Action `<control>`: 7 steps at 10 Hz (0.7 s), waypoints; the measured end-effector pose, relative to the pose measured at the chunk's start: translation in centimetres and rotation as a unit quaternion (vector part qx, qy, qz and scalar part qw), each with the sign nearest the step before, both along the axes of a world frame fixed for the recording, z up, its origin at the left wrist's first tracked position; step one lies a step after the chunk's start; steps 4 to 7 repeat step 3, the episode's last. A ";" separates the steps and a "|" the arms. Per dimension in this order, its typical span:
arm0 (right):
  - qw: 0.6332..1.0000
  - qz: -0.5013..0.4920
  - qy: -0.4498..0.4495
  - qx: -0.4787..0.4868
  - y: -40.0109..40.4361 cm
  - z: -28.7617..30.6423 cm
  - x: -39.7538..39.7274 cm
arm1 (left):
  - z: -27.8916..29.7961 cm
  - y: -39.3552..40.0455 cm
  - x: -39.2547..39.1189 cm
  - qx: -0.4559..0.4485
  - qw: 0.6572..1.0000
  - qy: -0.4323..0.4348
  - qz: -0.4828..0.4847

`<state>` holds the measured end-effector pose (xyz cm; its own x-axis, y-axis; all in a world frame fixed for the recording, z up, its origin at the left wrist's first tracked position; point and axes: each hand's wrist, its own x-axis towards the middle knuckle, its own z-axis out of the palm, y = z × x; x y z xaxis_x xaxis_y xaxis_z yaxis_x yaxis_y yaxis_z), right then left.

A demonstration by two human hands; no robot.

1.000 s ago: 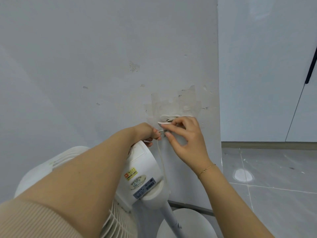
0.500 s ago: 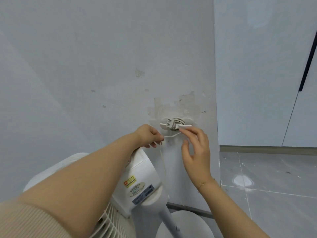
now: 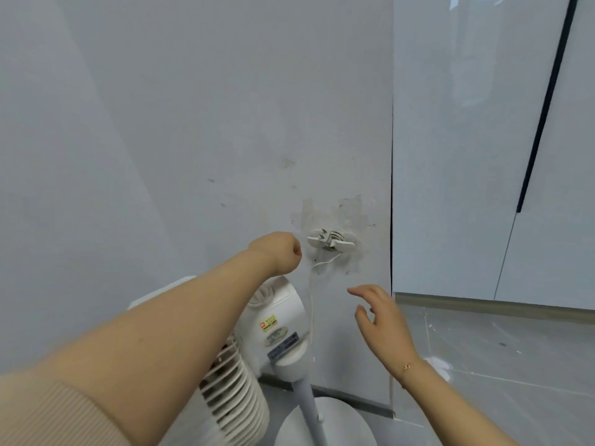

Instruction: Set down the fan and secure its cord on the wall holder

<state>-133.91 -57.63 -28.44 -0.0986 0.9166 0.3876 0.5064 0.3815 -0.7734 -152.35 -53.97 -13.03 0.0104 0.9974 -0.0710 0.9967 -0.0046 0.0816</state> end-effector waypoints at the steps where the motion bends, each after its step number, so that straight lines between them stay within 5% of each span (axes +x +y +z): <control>1: 0.998 0.014 -0.057 0.004 -1.2 3.1 0.8 | 1.7 -2.5 0.5 0.040 0.999 0.015 -0.012; 3: 0.988 0.011 -0.138 0.064 -5.1 10.6 1.0 | 4.7 -8.2 1.1 0.114 0.993 0.020 -0.037; 7: 0.988 0.011 -0.138 0.064 -5.1 10.6 1.0 | 4.7 -8.2 1.1 0.114 0.993 0.020 -0.037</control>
